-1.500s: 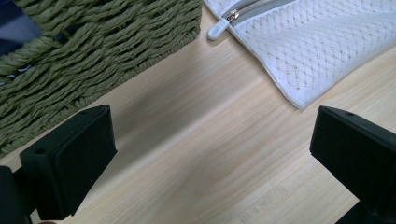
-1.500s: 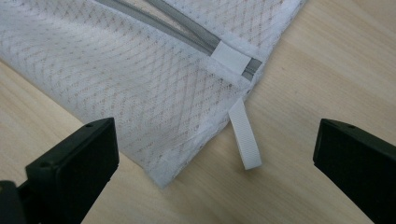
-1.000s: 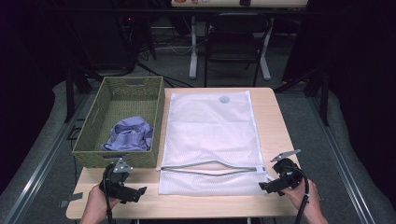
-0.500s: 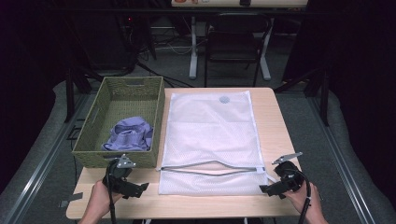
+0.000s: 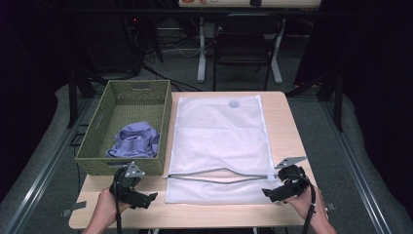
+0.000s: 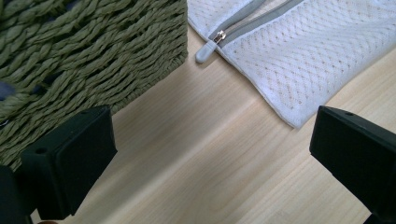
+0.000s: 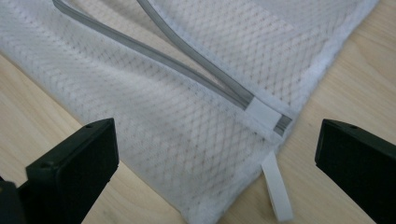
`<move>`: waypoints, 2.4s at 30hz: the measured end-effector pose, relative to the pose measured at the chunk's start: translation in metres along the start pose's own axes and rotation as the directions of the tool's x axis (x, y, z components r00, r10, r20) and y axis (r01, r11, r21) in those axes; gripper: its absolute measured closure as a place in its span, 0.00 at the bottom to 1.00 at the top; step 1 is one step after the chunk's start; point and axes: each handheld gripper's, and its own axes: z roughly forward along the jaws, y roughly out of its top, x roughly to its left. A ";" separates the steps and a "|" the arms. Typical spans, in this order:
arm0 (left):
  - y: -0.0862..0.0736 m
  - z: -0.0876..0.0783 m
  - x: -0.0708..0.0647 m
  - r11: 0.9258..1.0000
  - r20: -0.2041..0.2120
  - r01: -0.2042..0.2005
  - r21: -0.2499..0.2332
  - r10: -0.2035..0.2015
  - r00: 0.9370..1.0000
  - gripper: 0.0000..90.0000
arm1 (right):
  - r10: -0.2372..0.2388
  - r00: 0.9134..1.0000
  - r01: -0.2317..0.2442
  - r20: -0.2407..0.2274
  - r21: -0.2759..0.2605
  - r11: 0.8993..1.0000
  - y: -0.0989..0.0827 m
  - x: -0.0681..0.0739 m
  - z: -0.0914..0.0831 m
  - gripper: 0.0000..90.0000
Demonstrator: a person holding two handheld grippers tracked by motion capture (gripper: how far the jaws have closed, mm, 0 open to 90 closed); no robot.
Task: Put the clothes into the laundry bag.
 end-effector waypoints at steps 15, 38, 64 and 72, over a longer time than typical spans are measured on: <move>0.000 0.000 -0.001 1.000 0.000 -0.010 0.009 0.010 1.000 0.00 | -0.071 0.996 0.071 -0.053 -0.001 0.997 0.033 0.012 0.017 0.00; 0.005 0.007 -0.006 0.999 0.009 -0.030 0.022 0.029 1.000 0.00 | -0.149 0.986 0.153 -0.078 0.051 0.987 0.071 0.034 0.051 0.00; 0.006 0.006 -0.008 0.999 0.017 -0.031 0.017 0.031 0.999 0.00 | -0.201 0.978 0.206 -0.055 0.099 0.974 0.107 0.046 0.100 0.23; 0.005 0.006 -0.007 1.000 0.021 -0.027 0.015 0.027 0.999 0.00 | -0.215 0.975 0.220 -0.048 0.117 0.969 0.114 0.051 0.110 0.37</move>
